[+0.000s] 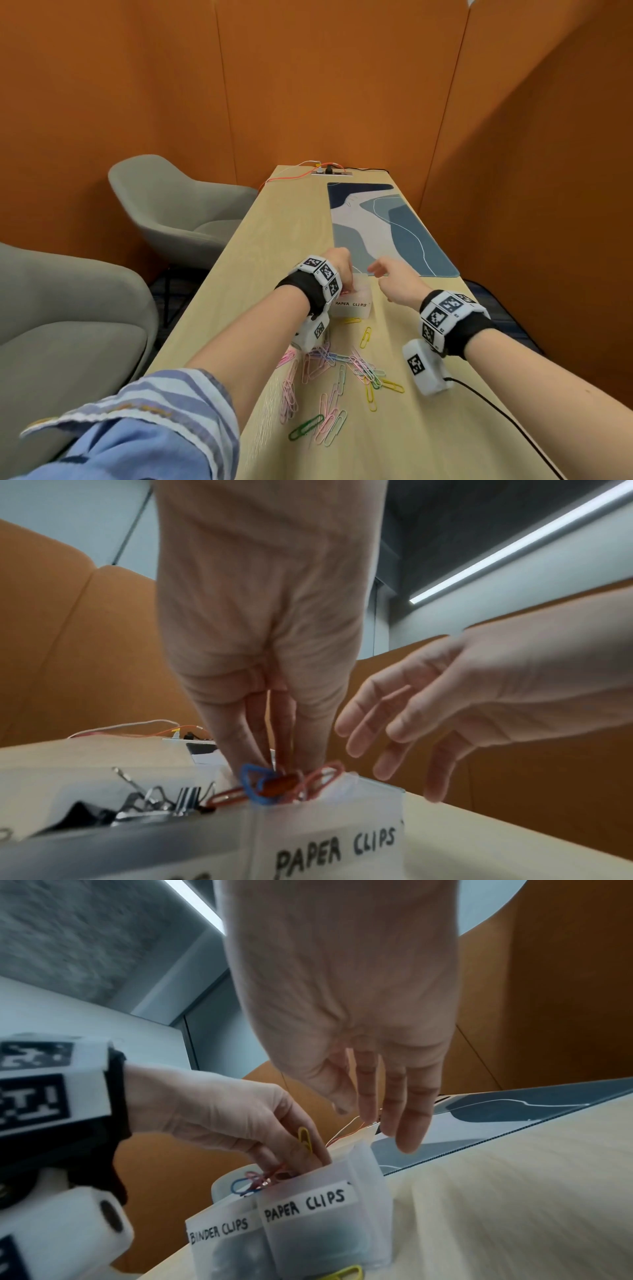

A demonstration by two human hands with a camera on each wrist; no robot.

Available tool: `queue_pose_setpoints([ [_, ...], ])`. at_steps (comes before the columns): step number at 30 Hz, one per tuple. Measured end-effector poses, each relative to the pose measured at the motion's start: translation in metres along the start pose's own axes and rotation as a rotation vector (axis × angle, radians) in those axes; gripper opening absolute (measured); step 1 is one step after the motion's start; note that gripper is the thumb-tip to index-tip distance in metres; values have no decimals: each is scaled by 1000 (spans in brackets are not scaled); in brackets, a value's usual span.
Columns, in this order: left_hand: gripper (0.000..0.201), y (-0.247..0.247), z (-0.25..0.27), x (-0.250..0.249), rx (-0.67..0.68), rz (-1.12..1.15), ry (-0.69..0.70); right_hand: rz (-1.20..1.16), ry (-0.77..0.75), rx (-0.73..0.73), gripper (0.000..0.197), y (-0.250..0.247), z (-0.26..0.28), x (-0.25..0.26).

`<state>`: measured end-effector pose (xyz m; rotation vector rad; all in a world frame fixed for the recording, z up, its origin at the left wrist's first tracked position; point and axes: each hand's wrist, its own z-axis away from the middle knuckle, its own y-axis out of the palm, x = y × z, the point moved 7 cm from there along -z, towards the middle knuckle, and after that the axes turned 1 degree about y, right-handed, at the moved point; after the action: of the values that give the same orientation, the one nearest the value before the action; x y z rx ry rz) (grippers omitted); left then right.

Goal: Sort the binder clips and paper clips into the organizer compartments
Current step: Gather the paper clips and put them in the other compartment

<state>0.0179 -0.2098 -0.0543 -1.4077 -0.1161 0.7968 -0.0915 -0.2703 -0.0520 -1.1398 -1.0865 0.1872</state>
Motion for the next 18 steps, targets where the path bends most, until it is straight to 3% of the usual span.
queue_pose_setpoints([
  [5,27,-2,2,1,30,200,27,136,-58,59,39,13,-6,3],
  [8,32,-26,9,9,-129,297,38,226,-65,142,33,25,-9,2],
  [11,33,-49,22,27,-302,139,25,180,-43,123,33,23,-14,0],
  [15,44,-36,27,63,-153,-71,-47,26,38,116,36,23,-14,-3],
  [18,41,-27,34,84,-118,-67,-61,-11,24,157,33,30,-14,3],
])
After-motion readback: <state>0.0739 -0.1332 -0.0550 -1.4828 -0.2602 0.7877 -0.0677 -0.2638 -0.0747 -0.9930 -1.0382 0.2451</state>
